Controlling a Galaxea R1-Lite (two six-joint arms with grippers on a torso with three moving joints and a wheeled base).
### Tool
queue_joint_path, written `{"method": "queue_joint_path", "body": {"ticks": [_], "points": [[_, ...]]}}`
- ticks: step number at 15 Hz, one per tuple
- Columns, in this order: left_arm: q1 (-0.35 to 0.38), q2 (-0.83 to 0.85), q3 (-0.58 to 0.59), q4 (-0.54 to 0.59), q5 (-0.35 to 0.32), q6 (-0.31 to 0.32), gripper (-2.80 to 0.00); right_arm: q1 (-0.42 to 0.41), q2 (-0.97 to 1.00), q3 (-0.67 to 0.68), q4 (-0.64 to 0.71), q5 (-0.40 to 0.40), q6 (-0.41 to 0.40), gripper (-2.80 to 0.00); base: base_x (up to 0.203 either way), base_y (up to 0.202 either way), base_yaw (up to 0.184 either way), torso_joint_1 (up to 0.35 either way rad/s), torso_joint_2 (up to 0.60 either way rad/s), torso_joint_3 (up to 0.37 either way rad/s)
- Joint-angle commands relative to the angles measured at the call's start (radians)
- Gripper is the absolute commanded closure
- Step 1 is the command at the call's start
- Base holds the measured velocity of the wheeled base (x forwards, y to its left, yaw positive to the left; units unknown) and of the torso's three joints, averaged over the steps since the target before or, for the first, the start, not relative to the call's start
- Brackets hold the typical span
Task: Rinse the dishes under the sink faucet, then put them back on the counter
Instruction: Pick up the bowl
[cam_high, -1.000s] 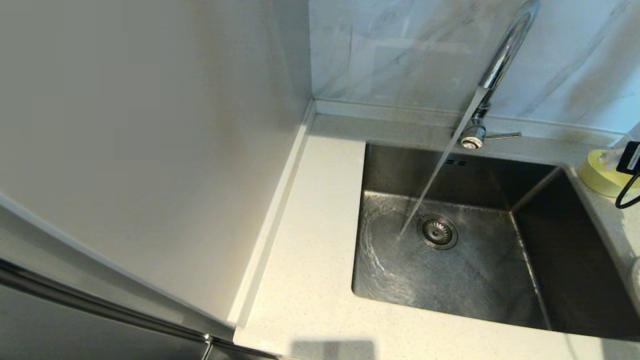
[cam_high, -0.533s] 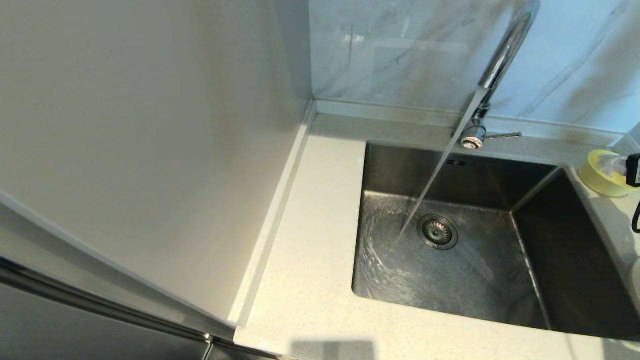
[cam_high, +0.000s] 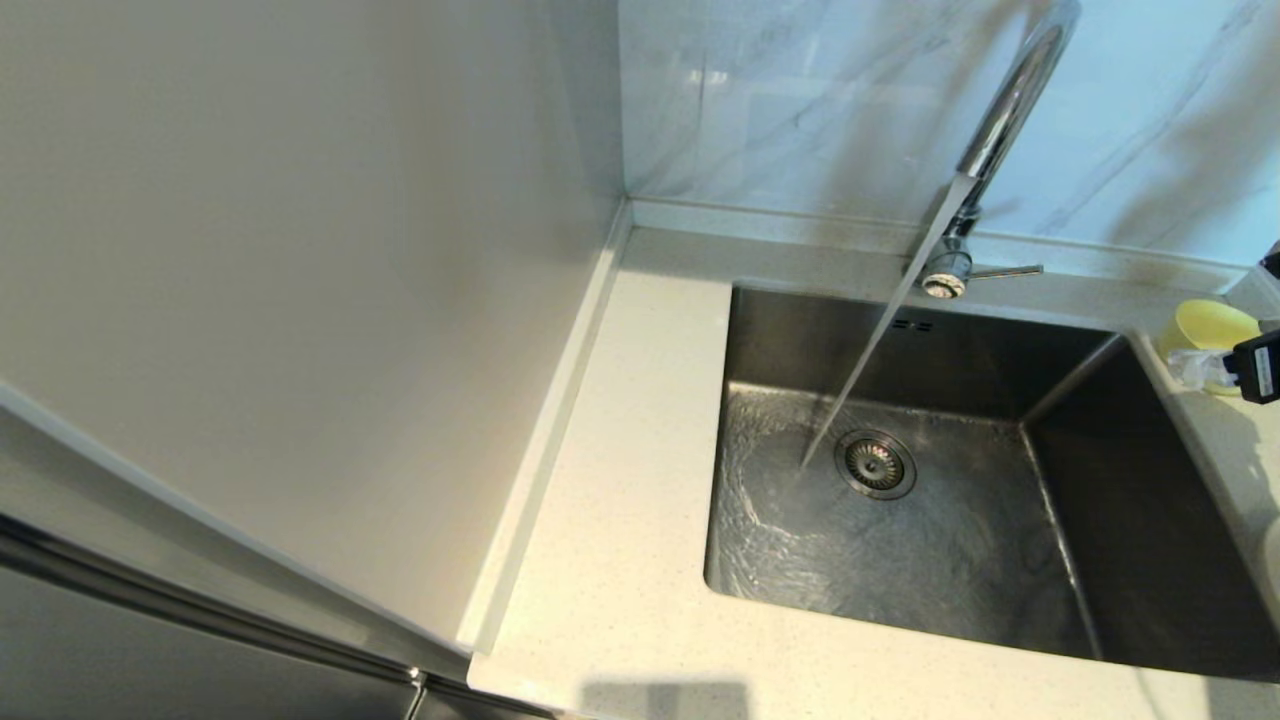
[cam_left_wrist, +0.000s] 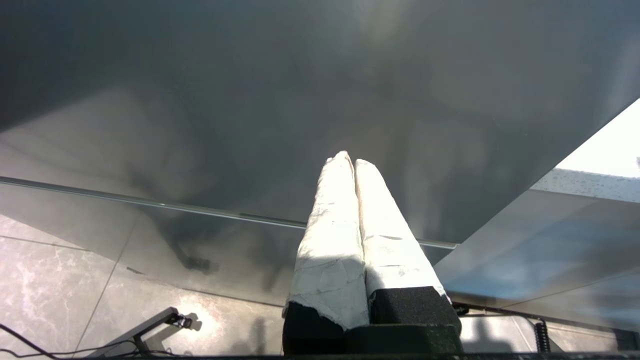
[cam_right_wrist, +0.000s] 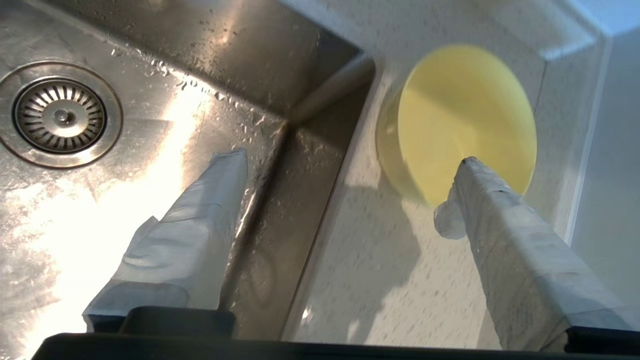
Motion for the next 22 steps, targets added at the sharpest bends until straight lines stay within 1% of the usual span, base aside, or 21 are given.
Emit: {"method": "queue_joint_path", "body": {"ticks": [1,3,4,7,9,16,17,22], "points": [[0.0,0.0,0.0,0.0,0.0,-0.001,0.0,0.0,0.071,-0.078,0.011,0.004,-0.014,-2.8,0.0,0.0,0.0,0.0,0.0,0.0],[0.0,0.0,0.0,0.0,0.0,0.0,0.0,-0.001,0.14,-0.14,0.018,0.003,-0.054,-2.8,0.0,0.0,0.0,0.0,0.0,0.0],[0.0,0.0,0.0,0.0,0.0,-0.001,0.0,-0.001,0.161,-0.155,0.019,-0.002,-0.059,-2.8,0.0,0.0,0.0,0.0,0.0,0.0],[0.0,0.0,0.0,0.0,0.0,-0.001,0.0,-0.001,0.225,-0.24,0.019,-0.029,-0.062,-2.8,0.0,0.0,0.0,0.0,0.0,0.0],[0.0,0.0,-0.001,0.0,0.0,-0.001,0.0,-0.001,0.28,-0.293,0.019,-0.062,-0.062,-2.8,0.0,0.0,0.0,0.0,0.0,0.0],[0.0,0.0,0.0,0.0,0.0,-0.001,0.0,-0.002,0.366,-0.387,0.019,-0.112,-0.062,-2.8,0.0,0.0,0.0,0.0,0.0,0.0],[0.0,0.0,0.0,0.0,0.0,-0.001,0.0,-0.002,0.376,-0.403,0.019,-0.116,-0.061,0.0,0.0,0.0,0.0,0.0,0.0,0.0],[0.0,0.0,0.0,0.0,0.0,-0.001,0.0,-0.011,0.35,-0.399,0.015,-0.11,-0.058,0.0,0.0,0.0,0.0,0.0,0.0,0.0]]}}
